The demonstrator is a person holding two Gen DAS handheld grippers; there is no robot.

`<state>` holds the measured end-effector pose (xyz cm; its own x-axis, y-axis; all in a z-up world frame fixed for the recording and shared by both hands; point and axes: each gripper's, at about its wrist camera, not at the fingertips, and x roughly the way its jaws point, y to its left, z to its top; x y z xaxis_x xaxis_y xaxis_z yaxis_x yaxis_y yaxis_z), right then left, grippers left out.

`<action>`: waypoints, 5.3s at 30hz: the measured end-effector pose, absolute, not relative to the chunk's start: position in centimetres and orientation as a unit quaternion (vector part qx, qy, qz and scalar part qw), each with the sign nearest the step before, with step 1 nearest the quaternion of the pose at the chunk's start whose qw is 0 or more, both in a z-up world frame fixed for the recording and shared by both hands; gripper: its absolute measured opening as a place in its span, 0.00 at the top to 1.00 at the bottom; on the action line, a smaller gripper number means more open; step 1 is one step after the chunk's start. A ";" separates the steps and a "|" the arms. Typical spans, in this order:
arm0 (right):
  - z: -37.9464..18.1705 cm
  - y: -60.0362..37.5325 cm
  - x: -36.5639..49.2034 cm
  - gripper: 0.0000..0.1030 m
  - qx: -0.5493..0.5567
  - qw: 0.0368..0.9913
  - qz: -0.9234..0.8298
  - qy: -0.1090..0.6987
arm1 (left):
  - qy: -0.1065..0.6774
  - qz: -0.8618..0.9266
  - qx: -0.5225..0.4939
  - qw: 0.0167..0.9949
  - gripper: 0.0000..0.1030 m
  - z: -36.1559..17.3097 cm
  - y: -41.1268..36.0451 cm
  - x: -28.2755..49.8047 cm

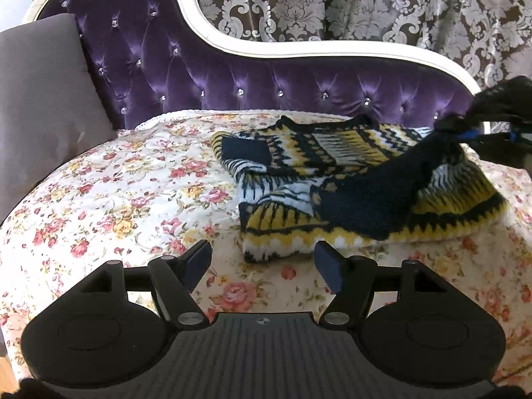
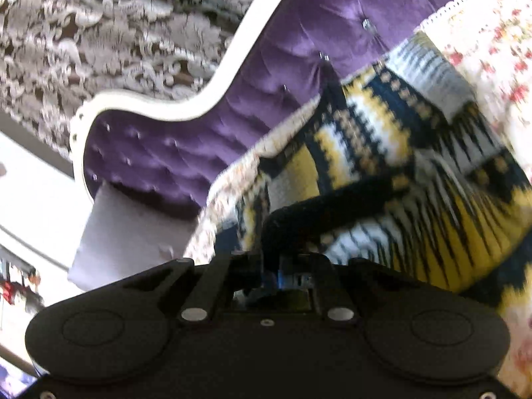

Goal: Fold small clothes

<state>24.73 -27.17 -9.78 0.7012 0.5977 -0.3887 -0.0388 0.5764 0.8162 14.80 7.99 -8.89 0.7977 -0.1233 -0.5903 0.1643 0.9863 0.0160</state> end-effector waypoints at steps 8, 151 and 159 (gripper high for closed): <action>-10.4 -27.9 28.8 0.65 0.418 0.835 0.150 0.324 | 0.320 -0.093 0.017 0.943 0.35 -9.1 7.9 15.1; -12.2 -27.9 28.8 0.83 0.091 0.945 0.140 0.280 | 0.339 -0.168 -0.133 0.916 0.91 -11.1 5.3 31.3; -5.6 -27.0 29.0 0.83 0.064 0.970 0.141 0.185 | 0.257 -0.163 -0.075 0.950 0.91 -4.3 5.8 31.9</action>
<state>28.99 -27.03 -5.63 0.8918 0.2977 -0.3406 -0.2505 0.9519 0.1763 31.88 5.82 -4.28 0.8147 -0.3486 -0.4634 0.2719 0.9355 -0.2258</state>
